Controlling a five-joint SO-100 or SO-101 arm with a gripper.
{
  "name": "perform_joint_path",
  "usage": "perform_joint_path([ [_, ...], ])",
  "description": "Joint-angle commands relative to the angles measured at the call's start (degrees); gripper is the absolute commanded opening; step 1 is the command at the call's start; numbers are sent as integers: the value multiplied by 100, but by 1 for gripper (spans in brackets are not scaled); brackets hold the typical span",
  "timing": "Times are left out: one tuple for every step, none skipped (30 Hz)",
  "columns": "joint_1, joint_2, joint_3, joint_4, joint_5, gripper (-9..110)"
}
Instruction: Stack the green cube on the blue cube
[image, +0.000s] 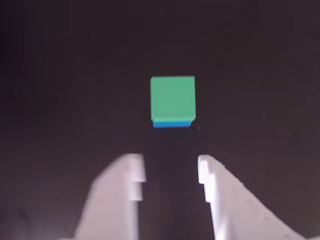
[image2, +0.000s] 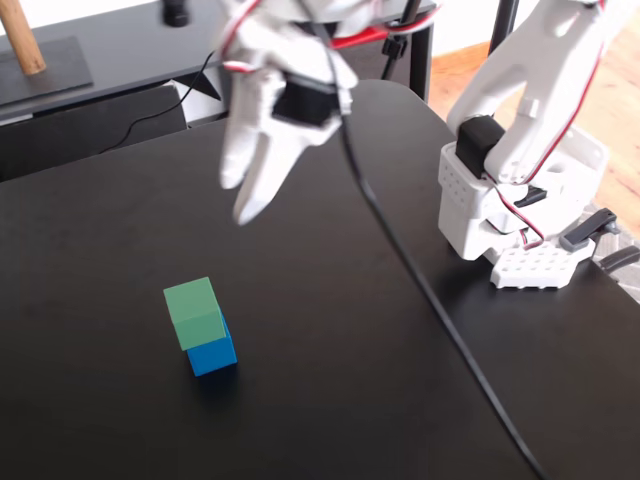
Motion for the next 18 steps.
perform_joint_path([
  [-167,1072,483,202,35,0],
  [-246,1310,765,176,44,0],
  [-316,1556,1055,123,53,0],
  [-378,1802,1345,62,62,0],
  [-439,2039,1617,-9,62,0],
  [-492,2285,1863,-62,44,0],
  [-545,2514,2101,-105,35,0],
  [-589,2751,2320,-132,26,0],
  [-606,2988,2540,-149,9,0],
  [-615,3226,2742,-176,-9,0],
  [-624,3437,2936,-211,-18,0],
  [-650,3639,3120,-255,0,0],
  [-659,3823,3305,-290,0,0],
  [-668,3999,3489,-316,0,0],
  [-686,4184,3674,-360,9,0],
  [-703,4359,3850,-404,9,0],
  [-703,4509,4034,-431,18,0],
  [-703,4641,4192,-466,18,0],
])
